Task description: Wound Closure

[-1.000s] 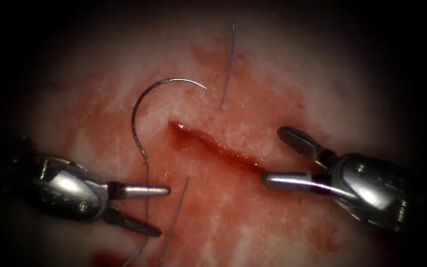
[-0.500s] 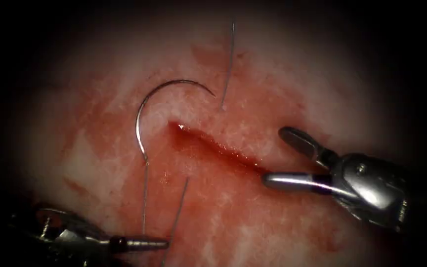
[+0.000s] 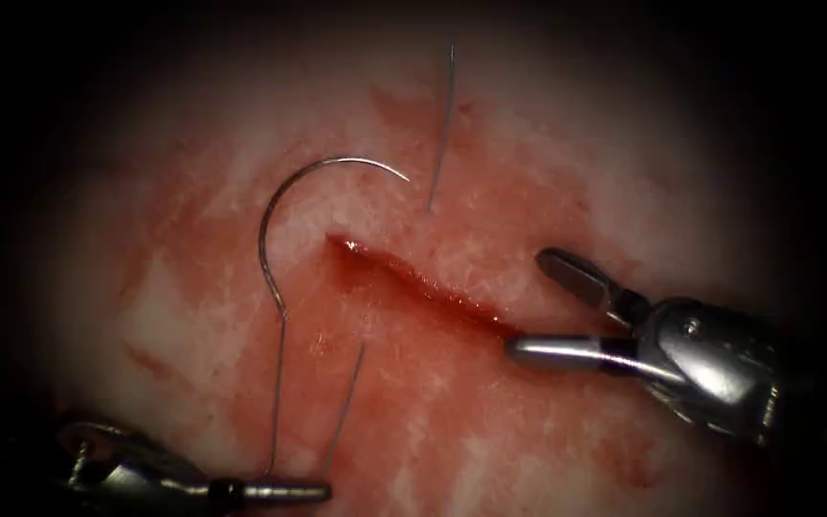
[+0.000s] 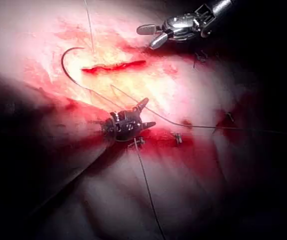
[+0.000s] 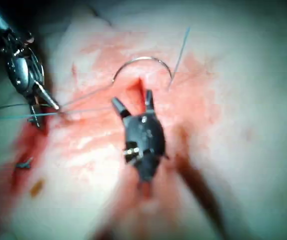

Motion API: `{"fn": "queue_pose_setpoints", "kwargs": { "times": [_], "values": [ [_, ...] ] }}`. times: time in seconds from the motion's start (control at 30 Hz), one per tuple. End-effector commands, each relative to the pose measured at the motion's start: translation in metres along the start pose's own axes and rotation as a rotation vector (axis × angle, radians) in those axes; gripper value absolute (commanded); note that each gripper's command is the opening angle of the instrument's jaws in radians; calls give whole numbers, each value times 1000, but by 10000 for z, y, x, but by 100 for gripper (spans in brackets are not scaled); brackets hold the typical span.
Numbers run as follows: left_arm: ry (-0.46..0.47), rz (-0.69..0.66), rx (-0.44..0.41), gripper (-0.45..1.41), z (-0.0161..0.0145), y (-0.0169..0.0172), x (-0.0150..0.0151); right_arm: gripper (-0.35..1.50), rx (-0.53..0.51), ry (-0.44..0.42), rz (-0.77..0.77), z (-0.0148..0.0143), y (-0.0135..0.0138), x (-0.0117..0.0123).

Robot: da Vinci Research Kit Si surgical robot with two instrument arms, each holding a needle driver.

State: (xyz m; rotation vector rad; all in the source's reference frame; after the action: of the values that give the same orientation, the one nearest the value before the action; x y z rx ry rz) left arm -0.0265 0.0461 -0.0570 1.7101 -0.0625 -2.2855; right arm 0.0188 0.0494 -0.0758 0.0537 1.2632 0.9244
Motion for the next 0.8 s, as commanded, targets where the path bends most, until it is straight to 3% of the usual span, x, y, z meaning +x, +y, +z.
{"fn": "queue_pose_setpoints", "kwargs": {
  "times": [0.03, 0.17, 0.23, 0.27, 0.37, 0.47, 0.5, 0.63, 0.8],
  "values": [
    [4, 5, -6, 44, 9, 9, -2, 146, 4, 0, 1, 6, -4, -6],
    [16, 35, -15, 24, 15, 11, -2, 146, 3, 1, 1, 7, -6, -6],
    [26, 50, -19, -7, 15, 11, -2, 146, 9, 1, 0, 7, -8, -6],
    [29, 81, -20, -35, 15, 11, -2, 146, 18, 2, 0, 7, -10, -6],
    [36, 126, -23, -35, 10, 12, -2, 133, 66, -7, -3, 5, -16, -7],
    [38, 122, -23, -35, 4, 3, -3, 131, 130, -27, -16, 7, -21, -9],
    [41, 118, -25, -35, 1, -5, -4, 128, 194, -33, -82, 11, -26, -14],
    [50, 106, -27, -35, -4, -31, -7, 126, 293, -38, -362, 28, -45, -29],
    [58, 108, -28, -35, -7, -53, -9, 123, 358, 3, -559, 49, -60, -36]
  ]
}}
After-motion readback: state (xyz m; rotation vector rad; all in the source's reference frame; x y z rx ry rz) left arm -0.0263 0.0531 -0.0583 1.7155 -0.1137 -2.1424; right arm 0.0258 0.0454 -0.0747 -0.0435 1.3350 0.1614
